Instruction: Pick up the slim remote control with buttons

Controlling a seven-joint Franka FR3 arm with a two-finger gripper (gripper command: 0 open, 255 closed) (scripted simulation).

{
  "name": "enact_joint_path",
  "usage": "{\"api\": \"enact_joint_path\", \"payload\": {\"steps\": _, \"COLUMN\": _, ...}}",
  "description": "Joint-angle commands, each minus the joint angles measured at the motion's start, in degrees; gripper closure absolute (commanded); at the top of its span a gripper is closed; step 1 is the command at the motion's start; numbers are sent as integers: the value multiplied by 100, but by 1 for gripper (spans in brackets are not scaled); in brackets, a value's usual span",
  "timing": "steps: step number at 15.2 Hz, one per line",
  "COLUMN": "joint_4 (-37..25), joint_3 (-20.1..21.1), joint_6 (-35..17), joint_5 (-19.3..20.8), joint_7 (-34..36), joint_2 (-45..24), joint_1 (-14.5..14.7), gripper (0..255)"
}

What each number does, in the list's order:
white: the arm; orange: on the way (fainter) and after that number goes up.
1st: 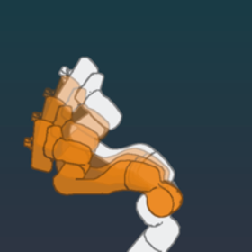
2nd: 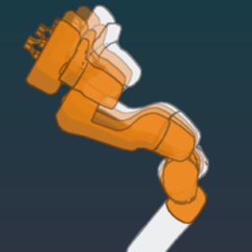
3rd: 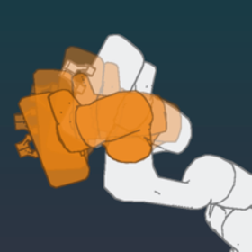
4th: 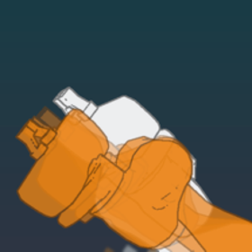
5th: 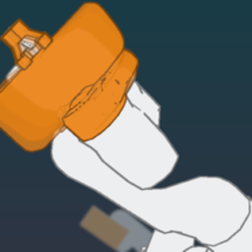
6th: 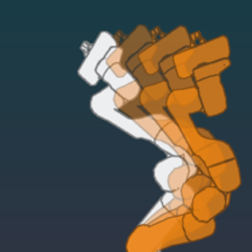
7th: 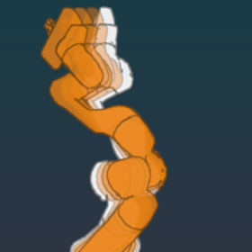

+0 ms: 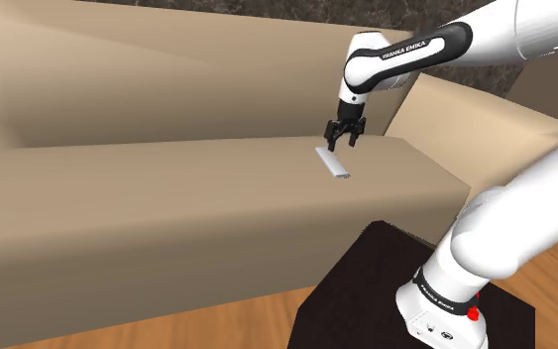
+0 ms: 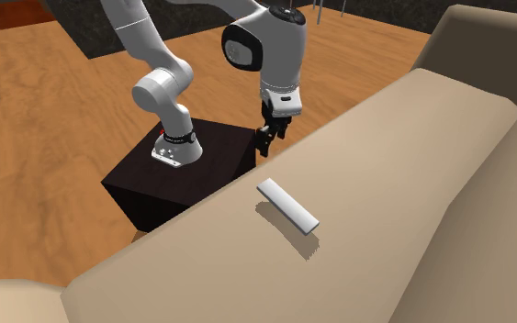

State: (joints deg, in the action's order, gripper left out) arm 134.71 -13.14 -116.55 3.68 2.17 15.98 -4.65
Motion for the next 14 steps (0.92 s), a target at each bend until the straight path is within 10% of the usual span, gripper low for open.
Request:
{"api": "enact_joint_path", "payload": {"steps": 1, "joint_4": -107, "joint_3": -97, "joint_6": -330, "joint_5": -9, "joint_7": -59, "joint_2": -390, "joint_1": -46, "gripper": 0}}
{"api": "enact_joint_path", "payload": {"steps": 14, "joint_4": -1082, "joint_3": -431, "joint_6": -1558, "joint_5": -449, "joint_7": -504, "joint_2": -2446, "joint_1": -341, "gripper": 0}}
